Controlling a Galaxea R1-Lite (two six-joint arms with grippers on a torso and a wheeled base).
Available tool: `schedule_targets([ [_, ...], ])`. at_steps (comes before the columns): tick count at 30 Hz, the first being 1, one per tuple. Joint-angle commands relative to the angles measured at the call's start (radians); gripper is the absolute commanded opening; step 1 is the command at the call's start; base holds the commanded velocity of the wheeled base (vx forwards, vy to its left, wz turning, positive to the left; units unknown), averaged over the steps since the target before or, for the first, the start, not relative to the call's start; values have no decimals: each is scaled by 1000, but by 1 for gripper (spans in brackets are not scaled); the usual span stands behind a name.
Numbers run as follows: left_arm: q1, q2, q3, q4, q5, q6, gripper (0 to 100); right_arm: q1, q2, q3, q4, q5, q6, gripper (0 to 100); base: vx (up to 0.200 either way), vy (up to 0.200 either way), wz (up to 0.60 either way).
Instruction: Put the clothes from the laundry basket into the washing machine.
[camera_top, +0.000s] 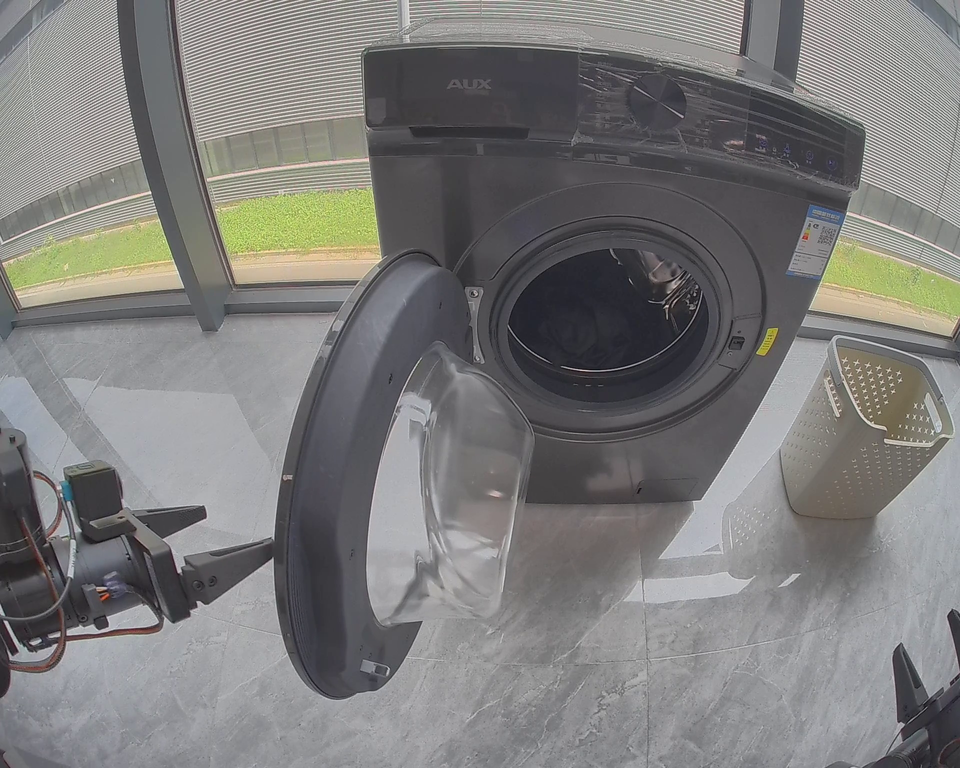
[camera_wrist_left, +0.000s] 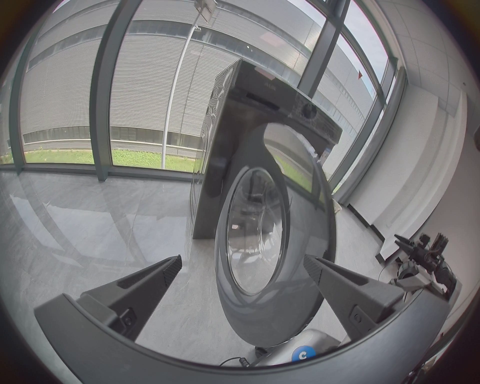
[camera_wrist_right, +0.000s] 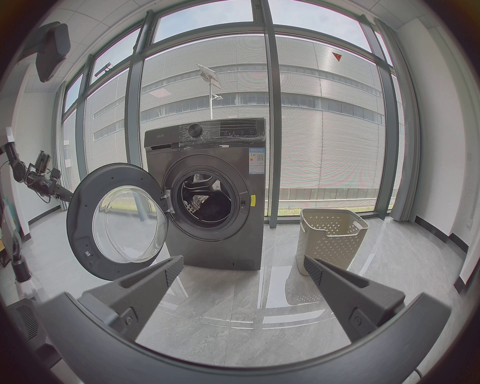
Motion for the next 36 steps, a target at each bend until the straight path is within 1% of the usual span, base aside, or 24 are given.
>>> schedule_targets([
  [1, -69, 150, -26, -42, 14, 35, 100, 0, -16, 16, 0, 0, 0, 100, 0, 0, 0],
  [2, -76, 159, -30, -53, 17, 33, 100, 0, -16, 16, 0, 0, -1, 100, 0, 0, 0],
  [3, -119, 189, -52, -101, 37, 20, 100, 0, -16, 16, 0, -1, -1, 100, 0, 0, 0],
  [4, -142, 206, -64, -119, 49, 12, 100, 0, -16, 15, 0, -1, -1, 100, 0, 0, 0],
  [6, -193, 252, -99, -162, 100, -13, 100, 0, -16, 16, 0, -1, -1, 100, 0, 0, 0],
  [8, -251, 309, -149, -203, 163, -46, 100, 0, -16, 16, 0, 0, -1, 100, 0, 0, 0],
  [9, -259, 318, -156, -209, 172, -51, 100, 0, -16, 16, 0, 0, -1, 100, 0, 0, 0],
  [10, -291, 369, -191, -240, 220, -68, 100, 0, -16, 16, 0, 0, -1, 100, 0, 0, 0],
  [11, -306, 393, -208, -259, 241, -74, 100, 0, -16, 16, 0, -1, -1, 100, 0, 0, 0],
  [12, -309, 397, -210, -262, 244, -75, 100, 0, -16, 16, 0, 0, -1, 100, 0, 0, 0],
  [14, -343, 467, -257, -317, 293, -86, 100, 0, -16, 16, 0, 0, -1, 100, 0, 0, 0],
  [17, -348, 539, -319, -349, 332, -89, 100, 0, -16, 16, 0, 0, -1, 100, 0, 0, 0],
  [19, -360, 578, -362, -367, 339, -97, 100, 0, -16, 16, 0, 0, -1, 100, 0, 0, 0],
  [20, -363, 591, -382, -374, 339, -106, 100, 0, -16, 16, 0, 0, 0, 100, 0, 0, 0],
  [21, -366, 610, -408, -381, 342, -121, 100, 0, -16, 16, 0, 0, 0, 100, 0, 0, 0],
  [22, -368, 614, -414, -383, 342, -126, 100, 0, -16, 16, 0, 0, 0, 100, 0, 0, 0],
  [23, -386, 634, -446, -392, 350, -144, 100, 0, -16, 16, 0, 0, 0, 100, 0, 0, 0],
  [24, -400, 645, -463, -395, 358, -149, 100, 0, -16, 16, 0, 0, 0, 100, 0, 0, 0],
  [28, -426, 699, -524, -397, 365, -148, 100, 0, -16, 16, 0, 0, -1, 100, 0, 0, 0],
  [32, -431, 754, -615, -383, 352, -144, 100, 0, -16, 16, 0, 0, 0, 100, 0, 0, 0],
  [33, -431, 757, -619, -383, 352, -144, 100, 0, -16, 16, 0, 0, 0, 100, 0, 0, 0],
  [34, -431, 801, -679, -378, 352, -143, 100, 0, -16, 16, 0, 0, 0, 100, 0, 0, 0],
  [36, -431, 846, -745, -369, 352, -144, 100, 0, -16, 16, 2, 0, 0, 100, 0, 0, 0],
])
